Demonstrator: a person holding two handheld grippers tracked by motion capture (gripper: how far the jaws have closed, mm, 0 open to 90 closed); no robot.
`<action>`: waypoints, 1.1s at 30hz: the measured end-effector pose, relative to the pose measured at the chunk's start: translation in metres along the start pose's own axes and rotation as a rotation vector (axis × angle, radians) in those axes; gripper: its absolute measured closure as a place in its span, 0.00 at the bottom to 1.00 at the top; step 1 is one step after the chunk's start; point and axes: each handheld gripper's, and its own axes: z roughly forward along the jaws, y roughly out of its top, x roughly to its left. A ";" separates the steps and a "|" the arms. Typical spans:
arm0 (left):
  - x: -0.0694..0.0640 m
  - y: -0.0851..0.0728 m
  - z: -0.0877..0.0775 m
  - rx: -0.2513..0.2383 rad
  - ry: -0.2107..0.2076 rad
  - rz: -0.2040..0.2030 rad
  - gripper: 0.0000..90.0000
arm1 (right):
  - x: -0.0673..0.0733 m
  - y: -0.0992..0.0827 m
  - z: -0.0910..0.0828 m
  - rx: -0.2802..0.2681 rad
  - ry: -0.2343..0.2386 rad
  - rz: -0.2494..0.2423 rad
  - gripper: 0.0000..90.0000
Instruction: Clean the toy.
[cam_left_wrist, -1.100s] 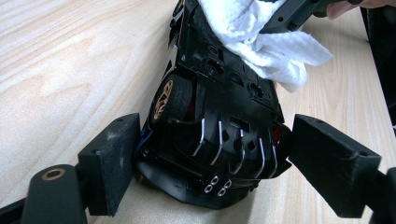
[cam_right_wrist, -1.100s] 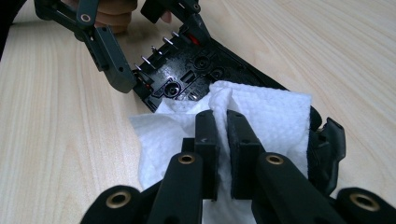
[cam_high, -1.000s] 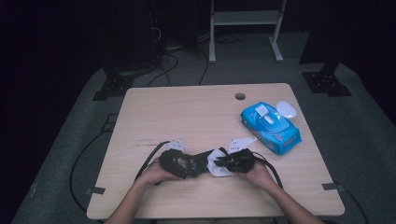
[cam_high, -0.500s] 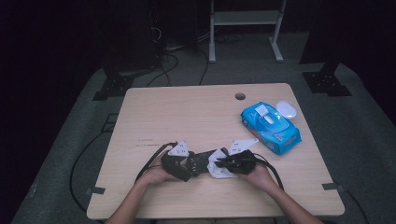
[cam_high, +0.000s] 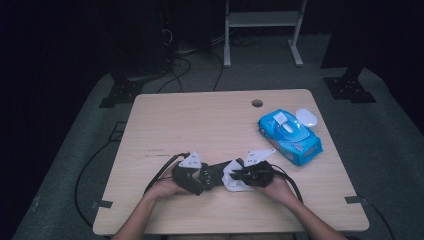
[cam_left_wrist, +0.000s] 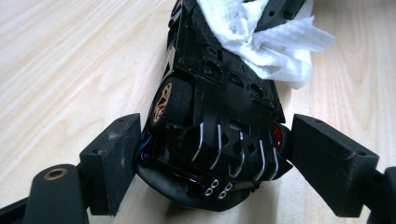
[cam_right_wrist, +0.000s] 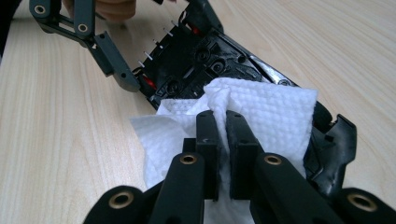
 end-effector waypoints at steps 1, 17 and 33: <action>0.000 0.000 0.000 0.001 0.000 0.002 0.20 | 0.001 0.000 0.000 0.005 -0.003 -0.001 0.94; 0.002 -0.002 -0.002 -0.006 -0.032 -0.022 0.20 | 0.004 -0.004 -0.001 0.007 0.006 0.003 0.95; 0.000 0.001 -0.007 -0.073 -0.049 -0.011 0.33 | 0.007 -0.008 0.000 -0.003 -0.008 0.014 0.95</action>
